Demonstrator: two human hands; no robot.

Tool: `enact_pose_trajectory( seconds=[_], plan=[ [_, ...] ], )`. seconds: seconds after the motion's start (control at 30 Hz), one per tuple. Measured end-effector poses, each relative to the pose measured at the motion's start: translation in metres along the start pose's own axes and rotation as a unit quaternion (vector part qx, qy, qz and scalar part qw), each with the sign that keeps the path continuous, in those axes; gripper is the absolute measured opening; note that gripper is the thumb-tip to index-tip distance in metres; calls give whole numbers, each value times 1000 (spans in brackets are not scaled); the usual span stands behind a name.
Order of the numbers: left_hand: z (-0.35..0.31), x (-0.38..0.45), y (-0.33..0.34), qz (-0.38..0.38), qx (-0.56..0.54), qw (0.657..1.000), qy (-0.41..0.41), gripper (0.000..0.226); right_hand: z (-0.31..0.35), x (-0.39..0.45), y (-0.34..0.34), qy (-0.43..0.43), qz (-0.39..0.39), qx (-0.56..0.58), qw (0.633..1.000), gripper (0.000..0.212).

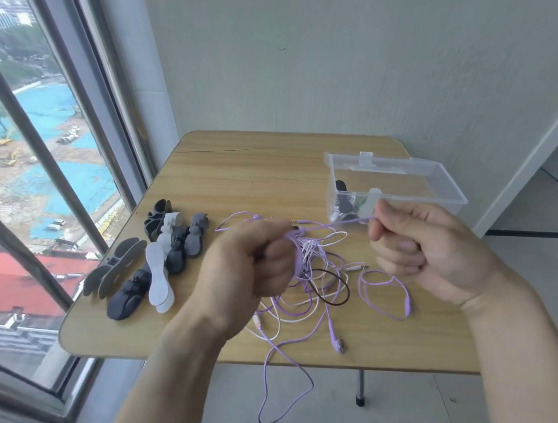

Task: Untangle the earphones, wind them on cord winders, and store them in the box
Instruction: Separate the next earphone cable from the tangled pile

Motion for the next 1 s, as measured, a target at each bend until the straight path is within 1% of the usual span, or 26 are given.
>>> enact_pose_trajectory(
  seconds=[0.07, 0.1, 0.13, 0.2, 0.27, 0.33, 0.37, 0.43, 0.5, 0.53, 0.57, 0.63, 0.7, 0.77, 0.83, 0.93, 1.0],
  plan=[
    [-4, -1, -3, 30, -120, 992, 2, 32, -1, -2, -1, 26, -8, -76, 997, 35],
    [-6, -1, -5, 42, -154, 987, 9, 31, -1, -2, 1, 47, -5, -116, 992, 33],
    [-7, -1, -6, 50, -170, 984, 19, 31, -2, -3, 3, 68, 10, -151, 986, 33],
    [-6, 0, -7, 49, -152, 986, 47, 30, -4, -4, 12, 107, 64, -201, 972, 33],
    [-2, 3, -5, 20, -97, 993, 67, 29, -5, -6, 23, 137, 123, -227, 956, 33],
    [4, 6, -3, -37, 23, 995, 85, 26, -7, -6, 32, 150, 178, -248, 940, 34],
    [7, 8, -4, -70, 105, 987, 94, 26, -8, -7, 36, 153, 199, -257, 933, 34],
    [15, 11, -5, -110, 250, 956, 108, 24, -9, -8, 40, 157, 227, -263, 924, 33],
    [22, 13, -7, -115, 343, 926, 109, 24, -8, -8, 40, 151, 240, -255, 924, 29],
    [24, 13, -5, -113, 372, 915, 110, 24, -7, -8, 39, 141, 238, -243, 930, 25],
    [25, 12, -4, -111, 393, 906, 110, 26, -7, -8, 38, 126, 228, -226, 939, 19],
    [25, 10, -1, -100, 410, 902, 92, 31, -7, -7, 31, 93, 185, -187, 960, 12],
    [23, 8, 1, -76, 402, 911, 55, 29, -6, -5, 22, 58, 120, -142, 981, 15],
    [18, 3, 3, -32, 360, 932, 26, 28, -5, -4, 11, 18, 64, -96, 993, 33],
    [13, 0, 6, 2, 305, 952, 10, 34, -4, -4, 5, -3, 34, -74, 997, 47],
    [11, 1, 7, -8, 200, 980, -14, 36, -7, -4, 3, -4, 24, -83, 996, 47],
    [10, 1, 7, 7, 127, 992, -15, 34, -11, -3, 4, 12, 25, -116, 993, 35]
  ],
)
Point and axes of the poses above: each hand's wrist, its own x-axis towards the middle knuckle, its own y-axis out of the palm, z = x × y, the point moved 1 cm from there along x, towards the middle knuckle, and after that the axes turned 14 degrees about -y, right-handed, at the moved point
